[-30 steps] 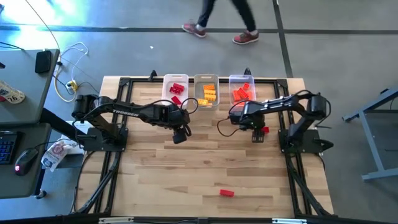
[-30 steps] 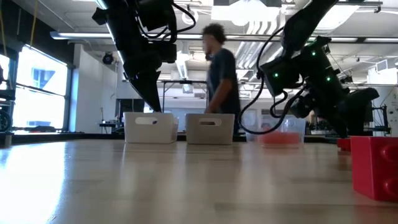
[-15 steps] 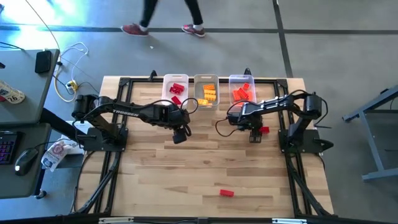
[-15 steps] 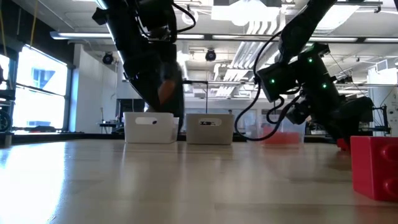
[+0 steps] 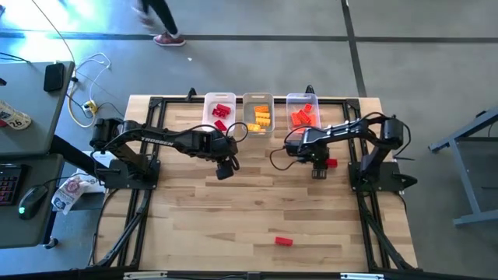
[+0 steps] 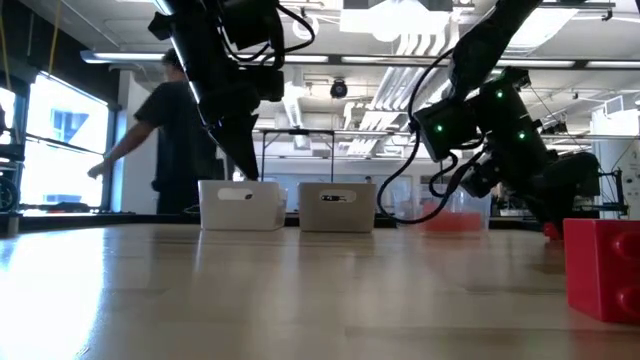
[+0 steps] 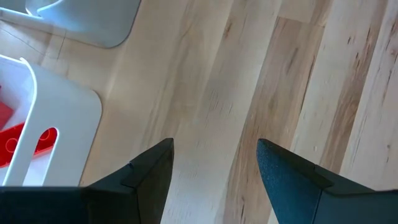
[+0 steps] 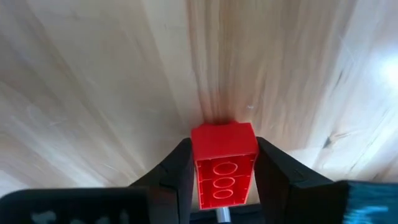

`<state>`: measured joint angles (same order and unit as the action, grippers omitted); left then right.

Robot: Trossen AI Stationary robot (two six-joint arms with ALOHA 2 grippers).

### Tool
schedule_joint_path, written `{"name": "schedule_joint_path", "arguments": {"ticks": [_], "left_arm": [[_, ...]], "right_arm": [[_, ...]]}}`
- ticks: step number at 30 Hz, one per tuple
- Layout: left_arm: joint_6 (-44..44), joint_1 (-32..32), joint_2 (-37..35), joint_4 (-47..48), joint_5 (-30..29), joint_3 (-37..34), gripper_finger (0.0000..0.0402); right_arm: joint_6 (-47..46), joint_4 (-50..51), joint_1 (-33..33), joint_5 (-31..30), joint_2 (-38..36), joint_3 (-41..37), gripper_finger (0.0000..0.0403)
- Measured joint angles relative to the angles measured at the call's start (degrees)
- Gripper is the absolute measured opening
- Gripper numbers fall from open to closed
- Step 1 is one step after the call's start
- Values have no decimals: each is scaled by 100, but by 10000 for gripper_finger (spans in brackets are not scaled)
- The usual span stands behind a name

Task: Sort & place blocks by color
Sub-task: Put the red game piece into the white bin

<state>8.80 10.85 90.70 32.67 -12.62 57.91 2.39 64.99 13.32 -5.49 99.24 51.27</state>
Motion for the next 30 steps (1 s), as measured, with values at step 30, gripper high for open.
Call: {"name": "schedule_joint_path", "arguments": {"ticks": [30], "left_arm": [[-411, -7, 2, -1786, 569, 0, 218]], "right_arm": [[-311, -3493, -593, 617, -2905, 7, 107]]}}
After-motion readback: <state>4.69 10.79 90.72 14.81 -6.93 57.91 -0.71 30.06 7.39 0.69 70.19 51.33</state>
